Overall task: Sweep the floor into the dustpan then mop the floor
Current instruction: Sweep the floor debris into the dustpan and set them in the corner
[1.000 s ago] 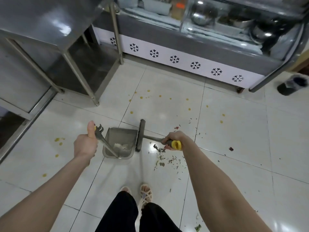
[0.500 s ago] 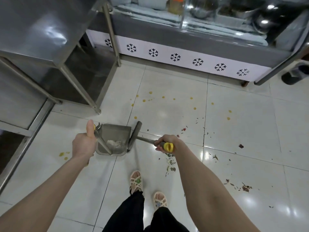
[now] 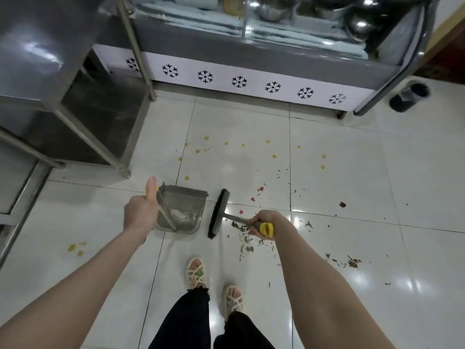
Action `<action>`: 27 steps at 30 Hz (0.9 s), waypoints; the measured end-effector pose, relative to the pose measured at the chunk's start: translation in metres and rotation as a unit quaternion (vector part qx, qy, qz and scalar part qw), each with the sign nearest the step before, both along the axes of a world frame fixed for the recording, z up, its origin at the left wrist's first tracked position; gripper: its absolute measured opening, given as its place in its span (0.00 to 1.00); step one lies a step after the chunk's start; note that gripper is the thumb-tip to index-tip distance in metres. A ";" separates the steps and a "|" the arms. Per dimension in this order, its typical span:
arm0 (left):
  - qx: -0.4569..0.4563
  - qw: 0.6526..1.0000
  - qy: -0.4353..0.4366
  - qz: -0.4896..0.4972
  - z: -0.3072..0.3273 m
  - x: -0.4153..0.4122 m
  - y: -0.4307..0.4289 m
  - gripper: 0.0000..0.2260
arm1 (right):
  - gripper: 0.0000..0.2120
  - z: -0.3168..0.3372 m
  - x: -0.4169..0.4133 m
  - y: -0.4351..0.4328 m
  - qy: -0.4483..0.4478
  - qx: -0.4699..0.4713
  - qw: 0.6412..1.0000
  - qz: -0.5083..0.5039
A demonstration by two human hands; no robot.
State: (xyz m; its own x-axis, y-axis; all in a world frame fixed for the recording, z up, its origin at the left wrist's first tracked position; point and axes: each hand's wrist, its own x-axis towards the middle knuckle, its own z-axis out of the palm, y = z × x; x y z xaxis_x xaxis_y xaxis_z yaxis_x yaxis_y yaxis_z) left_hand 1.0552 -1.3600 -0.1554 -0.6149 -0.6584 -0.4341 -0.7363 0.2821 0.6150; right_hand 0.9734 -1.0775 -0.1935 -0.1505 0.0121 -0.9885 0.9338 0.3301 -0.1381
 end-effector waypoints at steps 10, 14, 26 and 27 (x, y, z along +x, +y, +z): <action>0.010 0.999 0.025 0.018 -0.002 0.032 0.087 0.41 | 0.05 0.011 0.043 0.107 0.089 0.049 0.993 -0.060; 0.010 0.999 0.036 0.036 -0.001 0.053 0.106 0.39 | 0.08 0.016 0.048 0.136 0.101 0.028 0.994 -0.019; -0.016 0.999 0.021 0.045 0.012 0.110 0.115 0.38 | 0.02 0.025 0.090 0.128 0.072 -0.037 0.996 0.038; -0.017 0.999 0.019 0.046 0.011 0.115 0.113 0.39 | 0.03 0.024 0.096 0.124 0.071 -0.037 0.996 0.048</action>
